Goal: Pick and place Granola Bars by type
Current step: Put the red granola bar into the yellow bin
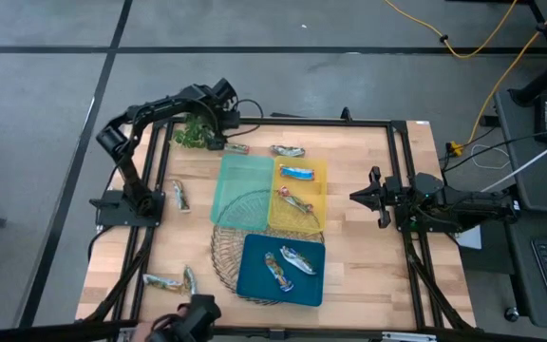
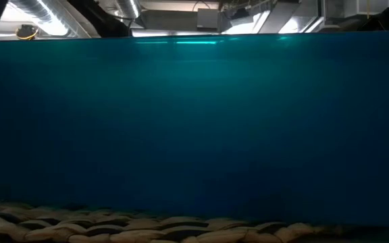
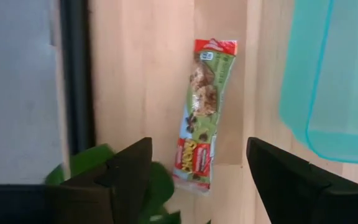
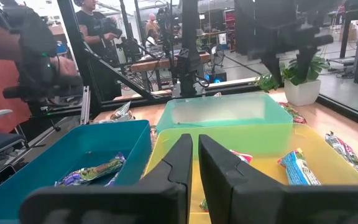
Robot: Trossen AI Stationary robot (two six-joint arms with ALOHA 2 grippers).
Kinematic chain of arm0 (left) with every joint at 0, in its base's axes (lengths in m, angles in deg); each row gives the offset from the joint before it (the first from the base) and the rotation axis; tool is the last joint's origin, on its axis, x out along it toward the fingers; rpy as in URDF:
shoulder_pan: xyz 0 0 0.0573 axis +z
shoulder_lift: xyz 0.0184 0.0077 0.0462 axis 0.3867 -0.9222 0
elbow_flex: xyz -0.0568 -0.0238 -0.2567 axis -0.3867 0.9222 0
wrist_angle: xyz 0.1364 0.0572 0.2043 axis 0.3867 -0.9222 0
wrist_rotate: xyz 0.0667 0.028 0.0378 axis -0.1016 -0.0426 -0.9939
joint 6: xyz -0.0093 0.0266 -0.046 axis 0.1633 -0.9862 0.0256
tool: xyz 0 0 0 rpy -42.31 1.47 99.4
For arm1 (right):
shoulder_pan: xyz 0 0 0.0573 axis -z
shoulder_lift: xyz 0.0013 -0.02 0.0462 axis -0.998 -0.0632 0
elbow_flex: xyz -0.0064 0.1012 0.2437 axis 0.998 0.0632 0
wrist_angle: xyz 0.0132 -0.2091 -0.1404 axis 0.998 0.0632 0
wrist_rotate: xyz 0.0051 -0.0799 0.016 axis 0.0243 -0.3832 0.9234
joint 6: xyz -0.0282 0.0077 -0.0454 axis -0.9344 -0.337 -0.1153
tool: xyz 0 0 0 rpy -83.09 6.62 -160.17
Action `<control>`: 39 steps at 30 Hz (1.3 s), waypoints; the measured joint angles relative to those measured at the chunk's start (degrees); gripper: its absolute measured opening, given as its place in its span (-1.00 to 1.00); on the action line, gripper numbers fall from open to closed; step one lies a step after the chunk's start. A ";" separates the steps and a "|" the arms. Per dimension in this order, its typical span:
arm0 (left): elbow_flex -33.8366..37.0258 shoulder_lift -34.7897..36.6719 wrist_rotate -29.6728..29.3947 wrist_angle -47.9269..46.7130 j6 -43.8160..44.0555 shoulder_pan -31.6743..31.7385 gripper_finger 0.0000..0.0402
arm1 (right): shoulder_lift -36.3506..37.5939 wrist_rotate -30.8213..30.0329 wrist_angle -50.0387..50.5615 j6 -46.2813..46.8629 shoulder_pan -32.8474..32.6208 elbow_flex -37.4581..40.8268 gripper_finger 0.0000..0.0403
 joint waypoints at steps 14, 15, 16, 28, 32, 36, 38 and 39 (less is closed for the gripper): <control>0.00 -6.90 -0.04 2.63 -1.51 -3.04 0.26 | 0.02 0.00 0.00 -0.04 0.00 0.00 -0.84; 0.00 -7.27 -0.04 2.88 -1.51 -3.11 0.26 | 0.01 0.00 -0.01 -0.01 0.00 0.00 -0.84; 0.00 -7.69 -0.04 3.09 -1.51 -3.20 0.26 | 0.01 0.01 -0.01 0.03 0.00 0.00 -0.84; 0.00 -12.54 -0.44 4.57 1.30 -3.26 0.24 | 0.01 0.00 -0.01 0.00 0.00 0.00 -0.84; 0.00 -13.26 -2.27 4.91 2.52 -3.52 0.11 | 0.02 0.00 0.00 0.03 0.00 0.00 -0.84; 0.00 -13.30 -2.63 5.12 4.39 -3.81 -0.09 | 0.02 0.02 0.01 0.03 0.00 0.00 -0.84; 0.00 -13.17 -2.66 5.22 5.44 -3.83 -0.19 | 0.02 0.02 0.01 -0.01 0.00 0.00 -0.84; 0.00 -13.11 -2.73 5.28 5.83 -3.88 -0.25 | 0.02 0.02 -0.01 -0.04 0.00 0.00 -0.84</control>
